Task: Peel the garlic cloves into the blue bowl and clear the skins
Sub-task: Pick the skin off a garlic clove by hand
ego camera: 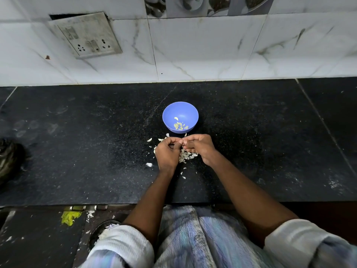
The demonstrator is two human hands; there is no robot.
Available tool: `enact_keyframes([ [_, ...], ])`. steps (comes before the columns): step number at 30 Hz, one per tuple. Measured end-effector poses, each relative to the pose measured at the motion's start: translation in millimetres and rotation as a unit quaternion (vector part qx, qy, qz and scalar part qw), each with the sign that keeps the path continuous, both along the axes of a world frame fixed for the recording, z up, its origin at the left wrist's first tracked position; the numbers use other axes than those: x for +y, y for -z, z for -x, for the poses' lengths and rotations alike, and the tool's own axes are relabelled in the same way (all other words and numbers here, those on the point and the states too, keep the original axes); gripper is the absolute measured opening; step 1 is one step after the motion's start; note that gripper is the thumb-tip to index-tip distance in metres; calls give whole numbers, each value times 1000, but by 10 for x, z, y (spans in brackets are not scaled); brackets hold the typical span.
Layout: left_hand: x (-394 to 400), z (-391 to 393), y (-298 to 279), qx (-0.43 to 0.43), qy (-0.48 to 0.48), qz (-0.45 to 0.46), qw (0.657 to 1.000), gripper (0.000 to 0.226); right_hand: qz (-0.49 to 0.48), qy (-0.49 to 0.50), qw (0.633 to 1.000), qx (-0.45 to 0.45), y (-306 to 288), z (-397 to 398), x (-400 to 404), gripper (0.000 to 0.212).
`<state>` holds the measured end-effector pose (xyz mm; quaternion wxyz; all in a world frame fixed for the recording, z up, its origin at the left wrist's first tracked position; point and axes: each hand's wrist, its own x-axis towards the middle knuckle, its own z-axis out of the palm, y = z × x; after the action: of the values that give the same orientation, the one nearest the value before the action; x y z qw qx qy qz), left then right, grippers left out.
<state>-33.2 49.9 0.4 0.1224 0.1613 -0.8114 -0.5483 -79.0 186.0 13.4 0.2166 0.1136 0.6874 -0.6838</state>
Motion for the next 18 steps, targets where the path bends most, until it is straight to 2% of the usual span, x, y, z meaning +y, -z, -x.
enact_keyframes([
  [5,15,42,-13,-26,-44,-48,998,4,3,13,1000,20,-17,-3,-29,13],
  [8,27,17,-6,-4,-30,3,1000,11,-14,26,999,15,-34,5,-69,11],
  [10,5,-18,-14,33,-5,73,997,17,6,25,999,-45,-53,40,-91,11],
  [13,-96,-1,-57,75,81,180,978,18,76,9,979,-188,-82,83,-65,9],
  [14,-122,14,-63,71,95,190,975,17,80,8,977,-199,-77,85,-53,10],
  [16,-113,46,-10,34,66,135,988,14,52,13,989,-135,-55,70,-54,9],
  [18,-28,87,23,-47,-13,-38,998,11,2,25,1000,3,-47,12,-77,10],
])
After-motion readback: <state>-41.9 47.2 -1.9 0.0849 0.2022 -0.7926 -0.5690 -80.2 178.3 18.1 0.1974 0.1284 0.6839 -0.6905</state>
